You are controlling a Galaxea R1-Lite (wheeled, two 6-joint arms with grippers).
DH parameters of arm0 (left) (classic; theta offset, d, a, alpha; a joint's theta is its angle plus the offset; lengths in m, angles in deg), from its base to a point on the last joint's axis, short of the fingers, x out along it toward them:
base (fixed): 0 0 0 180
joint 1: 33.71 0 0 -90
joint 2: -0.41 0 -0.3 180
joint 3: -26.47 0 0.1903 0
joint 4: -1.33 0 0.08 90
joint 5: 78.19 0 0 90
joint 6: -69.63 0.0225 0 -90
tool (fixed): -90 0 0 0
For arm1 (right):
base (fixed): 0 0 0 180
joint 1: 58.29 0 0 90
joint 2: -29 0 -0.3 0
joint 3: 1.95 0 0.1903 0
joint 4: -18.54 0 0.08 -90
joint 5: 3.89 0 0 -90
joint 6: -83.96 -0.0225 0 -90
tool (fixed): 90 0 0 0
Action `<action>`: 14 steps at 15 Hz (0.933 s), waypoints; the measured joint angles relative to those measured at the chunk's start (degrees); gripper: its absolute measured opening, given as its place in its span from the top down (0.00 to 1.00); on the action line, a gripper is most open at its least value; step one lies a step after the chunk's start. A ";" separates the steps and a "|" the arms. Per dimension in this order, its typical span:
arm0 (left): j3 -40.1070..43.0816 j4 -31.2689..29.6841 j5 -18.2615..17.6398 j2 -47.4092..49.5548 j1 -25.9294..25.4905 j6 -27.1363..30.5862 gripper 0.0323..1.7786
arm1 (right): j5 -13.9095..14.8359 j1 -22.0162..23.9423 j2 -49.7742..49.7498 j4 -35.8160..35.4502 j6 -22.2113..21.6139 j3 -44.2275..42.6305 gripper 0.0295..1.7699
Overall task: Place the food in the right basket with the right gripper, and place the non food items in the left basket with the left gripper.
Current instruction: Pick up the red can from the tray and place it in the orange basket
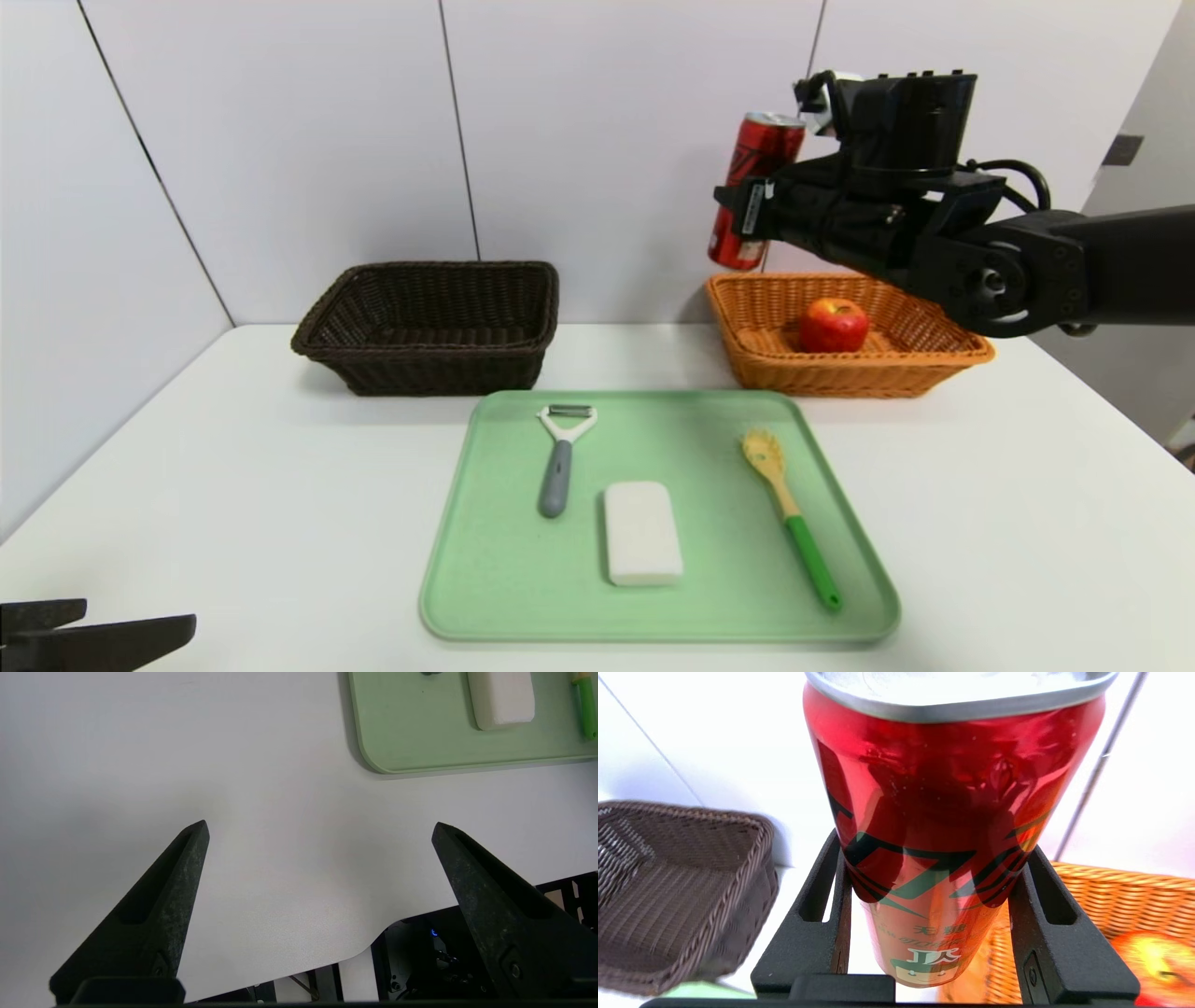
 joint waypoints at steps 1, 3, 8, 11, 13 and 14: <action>0.00 -0.07 0.01 -0.22 0.02 -0.02 0.05 | -0.35 1.18 -0.20 0.15 -0.04 -0.38 0.49; 0.02 -0.77 0.01 -0.48 0.35 -0.10 0.05 | -0.63 3.04 -0.13 0.30 -0.04 -0.79 0.50; -0.06 -2.19 0.01 -1.16 0.66 -0.11 0.05 | -0.68 5.00 1.71 -0.29 -0.33 0.89 0.50; 0.00 -2.21 0.01 -1.40 0.66 -0.13 0.05 | -0.63 5.66 3.56 -0.52 -1.35 3.12 0.50; -0.02 -2.21 0.04 -1.44 0.66 -0.13 0.05 | -0.63 6.45 4.74 -0.57 -1.46 4.16 0.50; 0.00 -2.21 0.01 -1.46 0.67 -0.13 0.05 | -0.62 6.84 5.27 -0.66 -1.49 4.30 0.50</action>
